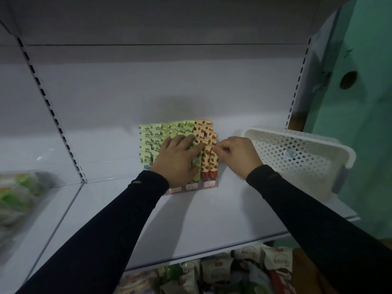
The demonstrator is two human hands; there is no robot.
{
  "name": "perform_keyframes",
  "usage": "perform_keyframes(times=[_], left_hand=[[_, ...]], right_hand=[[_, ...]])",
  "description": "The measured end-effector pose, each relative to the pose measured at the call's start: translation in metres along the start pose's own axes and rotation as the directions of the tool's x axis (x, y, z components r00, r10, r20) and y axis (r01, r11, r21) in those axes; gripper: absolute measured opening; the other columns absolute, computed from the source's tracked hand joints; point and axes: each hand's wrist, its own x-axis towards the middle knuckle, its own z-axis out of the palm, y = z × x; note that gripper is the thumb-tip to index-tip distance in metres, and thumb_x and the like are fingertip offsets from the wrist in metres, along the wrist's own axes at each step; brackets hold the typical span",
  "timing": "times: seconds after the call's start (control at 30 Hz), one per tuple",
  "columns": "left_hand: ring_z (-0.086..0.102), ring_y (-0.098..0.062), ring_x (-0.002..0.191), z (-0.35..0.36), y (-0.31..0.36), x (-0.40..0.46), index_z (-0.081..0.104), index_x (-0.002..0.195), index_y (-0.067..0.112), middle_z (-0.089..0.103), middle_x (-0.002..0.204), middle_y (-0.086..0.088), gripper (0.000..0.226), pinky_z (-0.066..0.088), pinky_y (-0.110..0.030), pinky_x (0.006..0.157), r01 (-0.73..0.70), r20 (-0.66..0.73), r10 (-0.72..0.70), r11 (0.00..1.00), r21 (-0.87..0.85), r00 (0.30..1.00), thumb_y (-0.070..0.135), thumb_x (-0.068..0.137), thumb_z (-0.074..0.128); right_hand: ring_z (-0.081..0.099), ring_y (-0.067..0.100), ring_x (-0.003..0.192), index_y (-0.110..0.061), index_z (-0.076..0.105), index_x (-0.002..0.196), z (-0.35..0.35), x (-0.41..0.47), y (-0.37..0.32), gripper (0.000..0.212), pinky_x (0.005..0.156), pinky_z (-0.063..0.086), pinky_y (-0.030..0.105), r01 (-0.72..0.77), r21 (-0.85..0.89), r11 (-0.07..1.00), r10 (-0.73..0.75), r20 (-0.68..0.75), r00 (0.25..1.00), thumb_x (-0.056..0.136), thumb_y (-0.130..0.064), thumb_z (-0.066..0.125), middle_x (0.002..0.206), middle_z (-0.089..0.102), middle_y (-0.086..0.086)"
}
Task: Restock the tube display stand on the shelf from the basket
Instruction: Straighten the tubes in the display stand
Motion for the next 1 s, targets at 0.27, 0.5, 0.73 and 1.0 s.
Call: perform_keyframes(times=[0.27,0.5,0.73,1.0], left_hand=[[0.011,-0.027,0.148,0.0,0.001,0.0,0.021,0.154,0.035,0.014,0.162,-0.003,0.069,0.005,-0.048,0.118,0.0,0.007,0.0,1.0,0.009,1.0,0.044,0.092,0.049],[0.011,-0.027,0.147,-0.002,0.0,0.0,0.02,0.154,0.034,0.015,0.162,-0.004,0.07,0.005,-0.048,0.118,-0.005,0.016,0.004,1.0,0.012,1.0,0.044,0.092,0.05],[0.011,-0.028,0.147,-0.002,0.0,-0.001,0.017,0.155,0.034,0.014,0.162,-0.005,0.072,0.006,-0.048,0.119,-0.009,0.018,0.009,1.0,0.027,1.0,0.045,0.091,0.05],[0.012,-0.028,0.147,-0.004,0.0,-0.001,0.015,0.155,0.033,0.016,0.162,-0.006,0.076,0.006,-0.048,0.119,-0.023,0.01,0.023,1.0,0.012,1.0,0.042,0.089,0.051]], right_hand=[[0.06,0.024,0.071,-0.002,0.073,0.08,-0.002,0.005,0.006,0.032,0.068,0.048,0.038,0.003,0.067,0.998,-0.008,0.072,0.997,0.093,-0.03,0.061,0.076,0.067,0.012],[0.059,0.025,0.072,-0.003,0.074,0.086,-0.005,0.004,0.006,0.03,0.065,0.045,0.031,-0.023,0.117,0.993,0.011,0.099,0.995,0.094,-0.029,0.06,0.077,0.067,0.014],[0.059,0.034,0.075,0.002,0.07,0.086,-0.006,0.001,0.008,0.043,0.063,0.047,0.037,-0.061,0.156,0.986,0.045,0.106,0.993,0.094,-0.039,0.058,0.08,0.066,0.021],[0.062,0.023,0.078,-0.01,0.074,0.086,-0.013,-0.003,0.004,0.035,0.074,0.049,0.035,-0.08,0.158,0.984,0.078,0.018,0.997,0.094,-0.039,0.057,0.083,0.07,0.01]])
